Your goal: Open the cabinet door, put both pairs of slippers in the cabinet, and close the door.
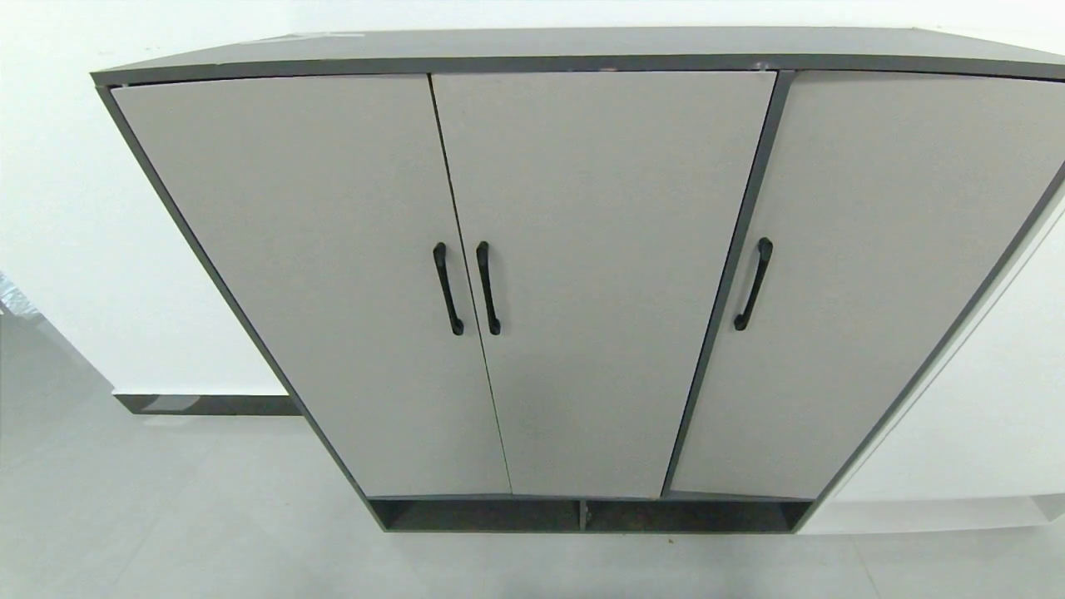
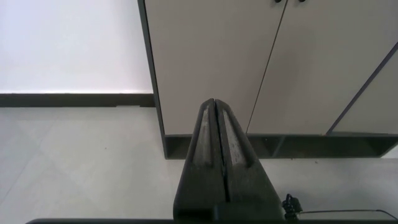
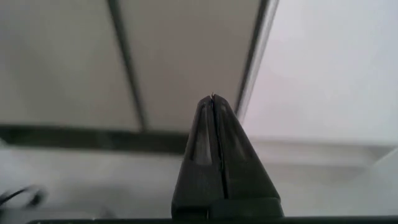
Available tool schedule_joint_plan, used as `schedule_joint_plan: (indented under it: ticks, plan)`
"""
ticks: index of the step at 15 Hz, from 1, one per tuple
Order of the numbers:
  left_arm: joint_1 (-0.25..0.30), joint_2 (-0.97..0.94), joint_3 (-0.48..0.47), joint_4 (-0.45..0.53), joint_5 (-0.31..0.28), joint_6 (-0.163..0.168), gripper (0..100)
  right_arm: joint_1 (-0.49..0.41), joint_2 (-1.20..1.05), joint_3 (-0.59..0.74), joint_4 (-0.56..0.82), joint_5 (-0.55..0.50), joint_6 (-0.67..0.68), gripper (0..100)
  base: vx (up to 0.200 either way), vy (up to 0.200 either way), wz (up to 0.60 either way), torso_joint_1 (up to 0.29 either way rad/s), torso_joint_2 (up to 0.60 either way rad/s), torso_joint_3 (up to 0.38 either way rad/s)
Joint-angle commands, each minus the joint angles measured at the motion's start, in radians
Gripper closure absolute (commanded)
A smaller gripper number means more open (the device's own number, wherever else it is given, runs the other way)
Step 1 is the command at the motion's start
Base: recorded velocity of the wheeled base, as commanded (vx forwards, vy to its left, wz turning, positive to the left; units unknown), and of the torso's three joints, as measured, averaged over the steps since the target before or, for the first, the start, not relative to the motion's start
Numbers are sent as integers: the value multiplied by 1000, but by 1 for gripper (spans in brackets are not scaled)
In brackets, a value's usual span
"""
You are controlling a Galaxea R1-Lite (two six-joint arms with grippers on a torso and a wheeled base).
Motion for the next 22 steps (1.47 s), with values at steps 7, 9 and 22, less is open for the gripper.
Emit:
schedule_joint_plan:
  ticks: [7,9,22]
  plan:
    - [0,2,0,0,0,-1,100,2,-25,0,-2,-62,64,100,0,0,0,0,0,0]
    - [0,2,0,0,0,-1,100,-3,-25,-1,-2,-93,32,100,0,0,0,0,0,0]
    - [0,2,0,2,0,-1,100,-1,-25,0,-5,-125,96,100,0,0,0,0,0,0]
